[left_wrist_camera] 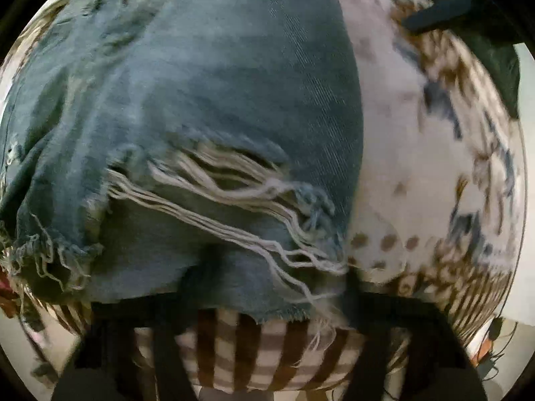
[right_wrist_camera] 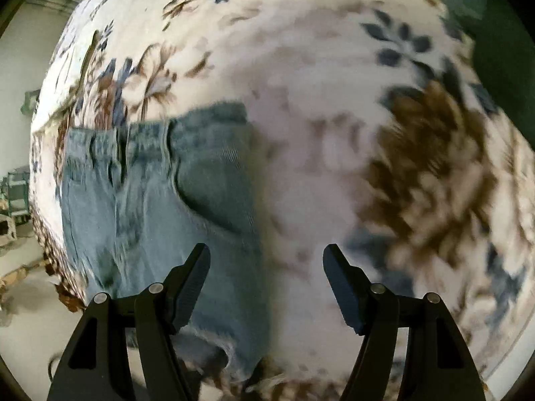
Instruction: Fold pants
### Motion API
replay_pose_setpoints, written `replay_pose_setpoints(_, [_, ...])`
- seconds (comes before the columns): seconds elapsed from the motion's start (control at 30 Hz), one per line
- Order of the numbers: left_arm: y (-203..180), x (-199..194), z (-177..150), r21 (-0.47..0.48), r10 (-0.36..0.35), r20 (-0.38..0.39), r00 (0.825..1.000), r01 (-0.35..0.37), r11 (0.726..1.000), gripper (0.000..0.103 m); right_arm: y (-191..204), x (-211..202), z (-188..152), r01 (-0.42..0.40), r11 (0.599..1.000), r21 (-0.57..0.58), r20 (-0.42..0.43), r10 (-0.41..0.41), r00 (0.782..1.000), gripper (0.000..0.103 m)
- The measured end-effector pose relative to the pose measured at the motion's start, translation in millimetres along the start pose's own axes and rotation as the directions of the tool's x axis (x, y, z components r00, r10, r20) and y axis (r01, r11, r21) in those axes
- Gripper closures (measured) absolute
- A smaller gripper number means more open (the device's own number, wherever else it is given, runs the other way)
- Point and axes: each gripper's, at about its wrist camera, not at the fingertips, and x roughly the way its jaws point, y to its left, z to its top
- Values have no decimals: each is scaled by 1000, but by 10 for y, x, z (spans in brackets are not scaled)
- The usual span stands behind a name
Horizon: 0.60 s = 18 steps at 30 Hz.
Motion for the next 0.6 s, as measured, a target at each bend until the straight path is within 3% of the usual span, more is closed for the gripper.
replay_pose_setpoints(0.07, [99, -105, -9, -13, -53, 9, 999, 53, 999, 93, -5, 118, 161, 2, 1000, 21, -18, -1, 1000, 31])
replay_pose_setpoints(0.13, [198, -196, -30, -26, -88, 15, 996, 88, 996, 97, -15, 187, 263, -47, 997, 61, -13, 48, 999, 42])
replay_pose_setpoints(0.17, [246, -253, -46, -30, -104, 22, 994, 105, 994, 98, 0, 185, 289, -53, 997, 64, -9, 54, 999, 76])
replay_pose_setpoints(0.2, [283, -308, -65, -31, -114, 29, 993, 114, 993, 99, 38, 169, 304, -42, 997, 62, -6, 43, 999, 96])
replay_pose_setpoints(0.37, [624, -897, -141, -61, -170, 85, 982, 175, 983, 99, 490, -310, 226, 34, 999, -2, 71, -34, 997, 100])
replay_pose_setpoints(0.47, [1008, -1322, -169, -77, -194, 141, 971, 206, 976, 99, 870, -644, 217, 27, 999, -30, 112, -24, 993, 100])
replay_pose_setpoints(0.6, [1566, -1647, 49, -141, -214, 215, 953, 247, 959, 99, 1644, -1001, 218, 17, 996, -87, 168, -3, 986, 100])
